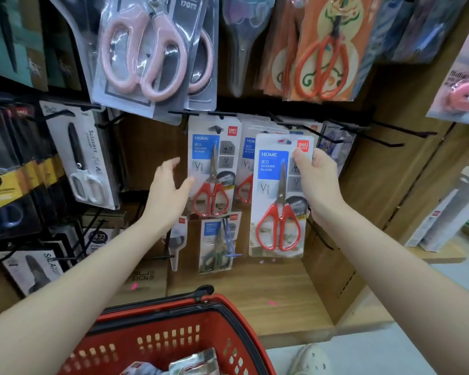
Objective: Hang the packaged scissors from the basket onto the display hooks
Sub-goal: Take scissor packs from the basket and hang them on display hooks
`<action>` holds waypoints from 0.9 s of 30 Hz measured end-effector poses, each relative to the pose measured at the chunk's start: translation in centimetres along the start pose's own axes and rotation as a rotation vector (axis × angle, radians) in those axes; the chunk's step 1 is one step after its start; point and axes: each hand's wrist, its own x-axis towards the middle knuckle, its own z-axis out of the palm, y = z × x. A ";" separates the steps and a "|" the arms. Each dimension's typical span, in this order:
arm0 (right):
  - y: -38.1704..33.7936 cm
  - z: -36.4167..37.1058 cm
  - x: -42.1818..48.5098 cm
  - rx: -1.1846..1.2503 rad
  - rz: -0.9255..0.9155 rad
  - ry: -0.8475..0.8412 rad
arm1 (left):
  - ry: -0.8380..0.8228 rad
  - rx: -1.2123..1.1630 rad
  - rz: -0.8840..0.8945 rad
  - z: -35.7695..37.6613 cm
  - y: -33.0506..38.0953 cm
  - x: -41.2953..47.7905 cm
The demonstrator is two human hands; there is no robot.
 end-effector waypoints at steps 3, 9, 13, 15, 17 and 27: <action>0.7 1.0 2.0 -0.053 -0.018 0.024 | 0.006 -0.021 -0.048 0.6 -0.4 2.3; 0.2 1.8 3.1 -0.101 -0.030 0.042 | 0.029 -0.145 -0.055 2.2 -0.6 3.9; 0.6 1.2 2.7 -0.104 -0.012 0.009 | 0.002 -0.139 -0.054 2.5 -0.8 4.4; 0.7 0.9 2.6 -0.098 -0.013 0.010 | -0.024 -0.148 -0.054 2.6 -0.7 4.4; 0.8 1.0 2.9 -0.090 0.002 0.015 | -0.025 -0.142 -0.040 2.6 -0.7 4.4; 2.4 3.7 5.8 -0.052 0.112 0.035 | -0.007 -0.099 0.004 2.3 -0.7 4.3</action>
